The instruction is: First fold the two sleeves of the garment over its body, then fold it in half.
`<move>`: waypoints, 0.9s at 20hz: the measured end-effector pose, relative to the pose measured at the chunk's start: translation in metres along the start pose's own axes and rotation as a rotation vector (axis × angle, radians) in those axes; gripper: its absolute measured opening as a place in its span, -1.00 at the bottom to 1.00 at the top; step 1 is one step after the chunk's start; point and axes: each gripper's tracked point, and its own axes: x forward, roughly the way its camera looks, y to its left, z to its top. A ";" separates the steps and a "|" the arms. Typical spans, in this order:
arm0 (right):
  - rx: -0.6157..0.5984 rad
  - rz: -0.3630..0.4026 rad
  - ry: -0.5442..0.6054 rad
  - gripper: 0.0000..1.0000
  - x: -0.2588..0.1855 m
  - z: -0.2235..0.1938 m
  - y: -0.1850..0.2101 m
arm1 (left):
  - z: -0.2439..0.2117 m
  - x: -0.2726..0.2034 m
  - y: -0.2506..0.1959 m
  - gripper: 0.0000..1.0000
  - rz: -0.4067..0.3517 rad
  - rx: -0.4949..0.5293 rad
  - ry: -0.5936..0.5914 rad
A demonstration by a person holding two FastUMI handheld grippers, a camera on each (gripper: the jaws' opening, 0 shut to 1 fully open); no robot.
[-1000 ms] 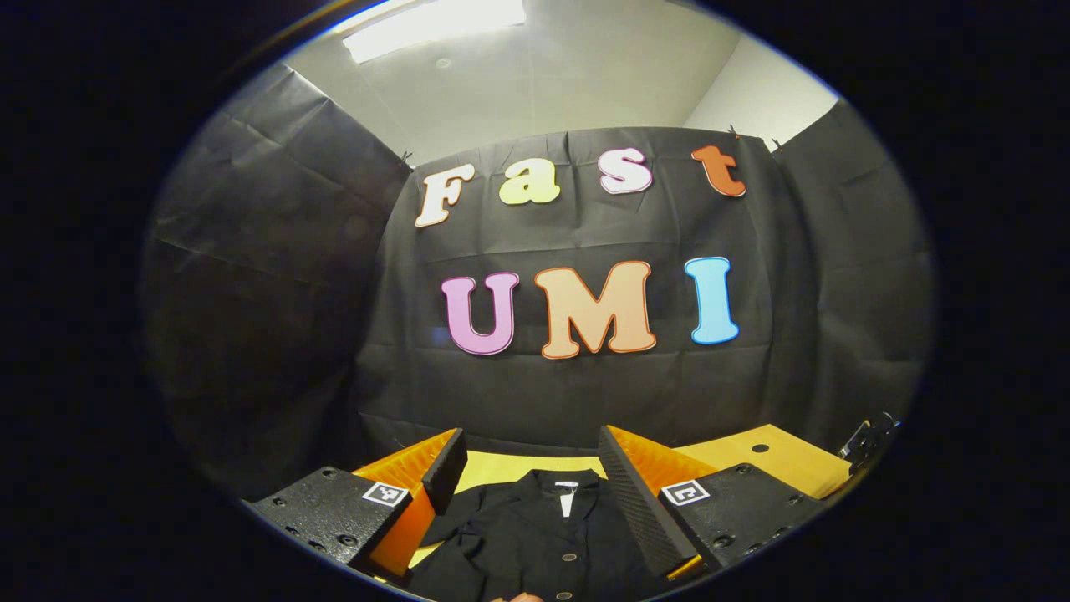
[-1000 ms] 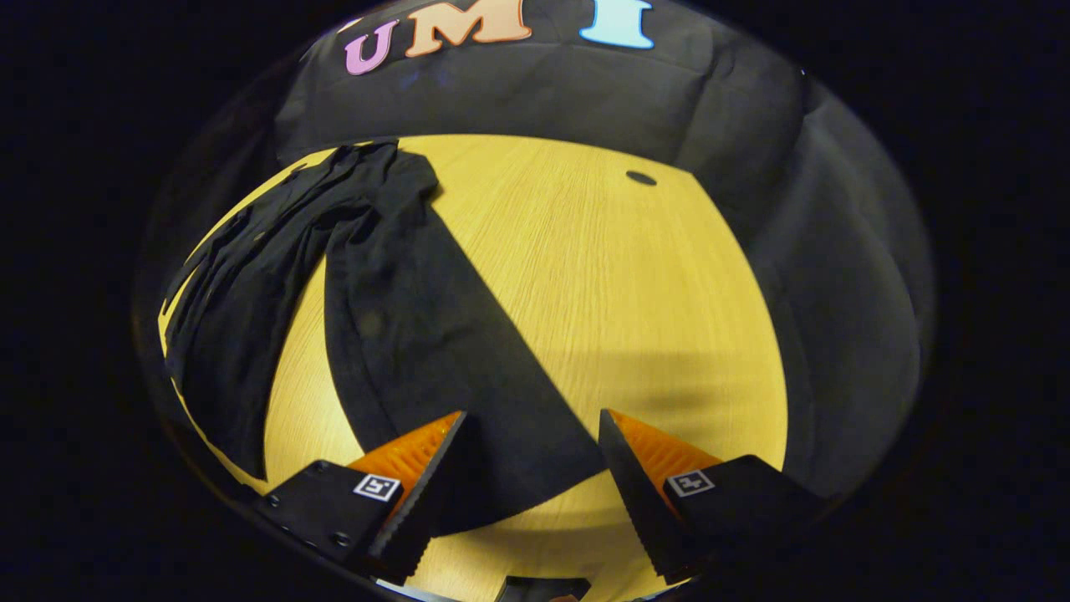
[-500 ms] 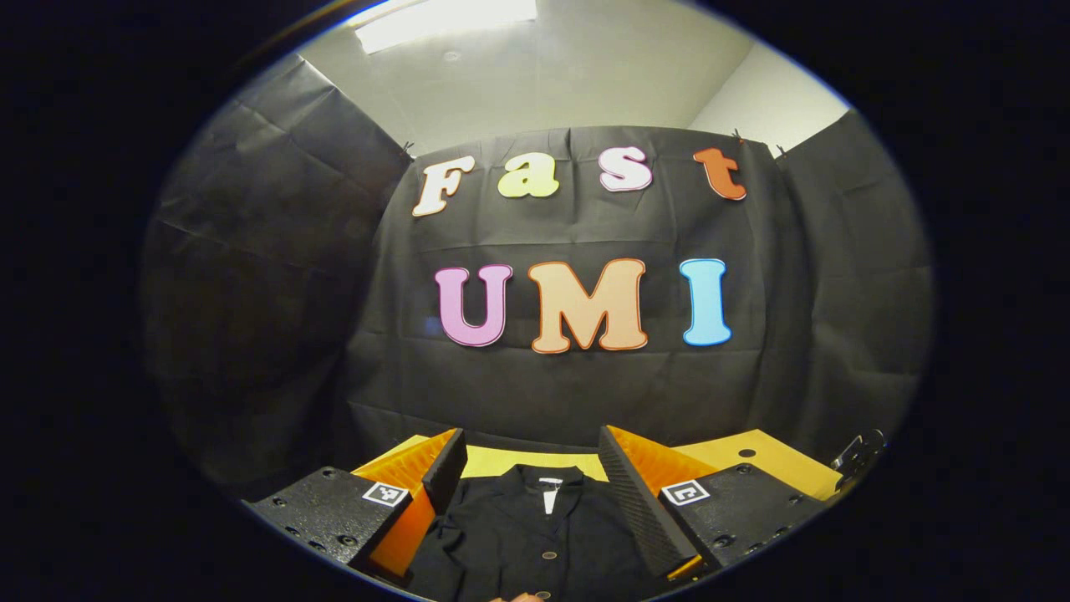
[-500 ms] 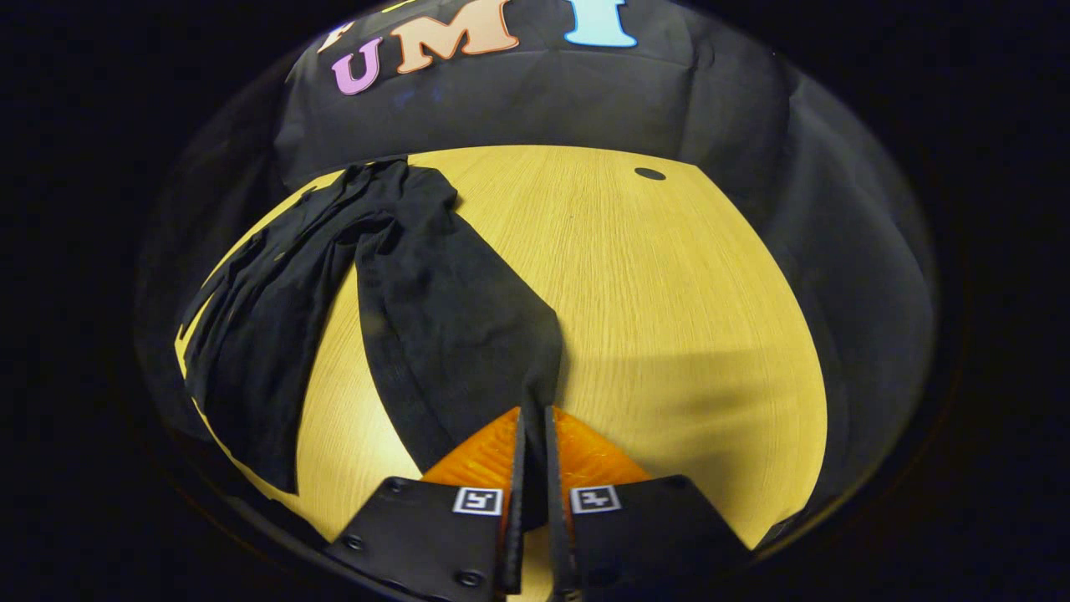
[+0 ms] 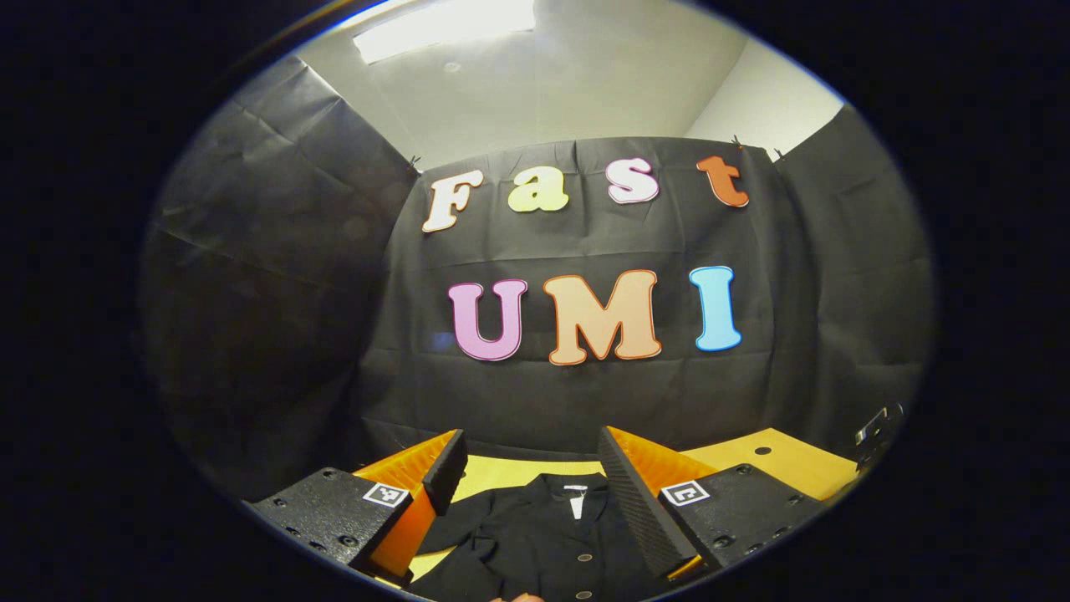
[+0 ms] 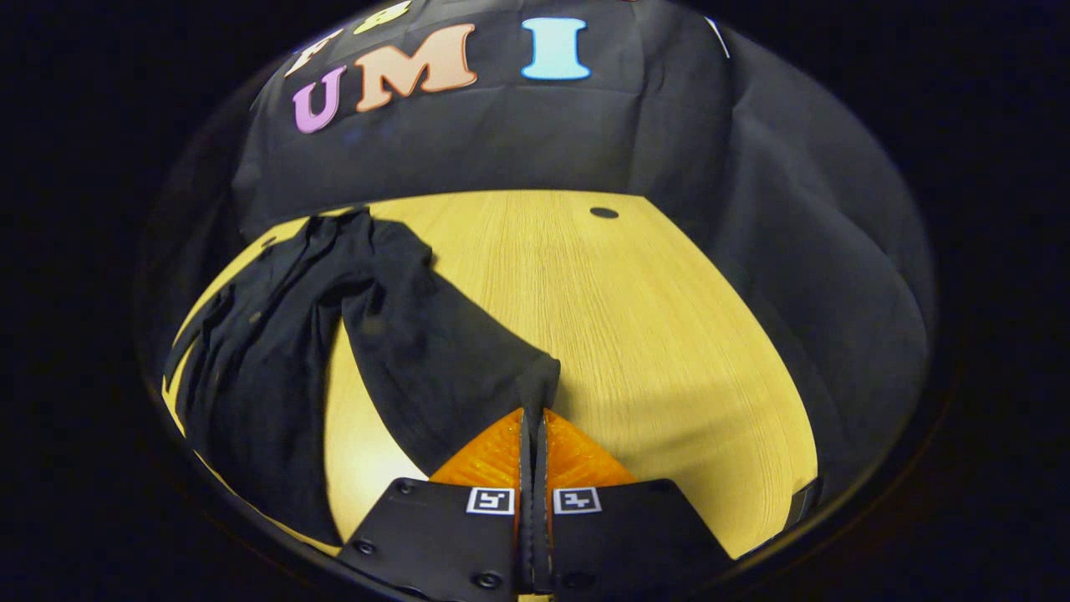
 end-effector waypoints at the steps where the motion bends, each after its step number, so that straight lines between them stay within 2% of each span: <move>1: 0.017 0.002 -0.026 -0.94 -0.004 0.012 0.006 | -0.001 0.001 0.006 0.87 0.000 -0.005 -0.001; 6: 0.102 0.012 -0.154 -0.94 -0.025 0.079 0.042 | -0.001 0.009 0.037 0.87 -0.016 -0.019 -0.005; 10: 0.133 0.048 -0.239 -0.95 -0.039 0.128 0.082 | -0.002 0.016 0.074 0.87 0.008 -0.016 -0.007; 18: 0.039 0.132 -0.341 -0.95 -0.055 0.195 0.174 | -0.012 0.013 0.137 0.87 0.078 -0.023 0.022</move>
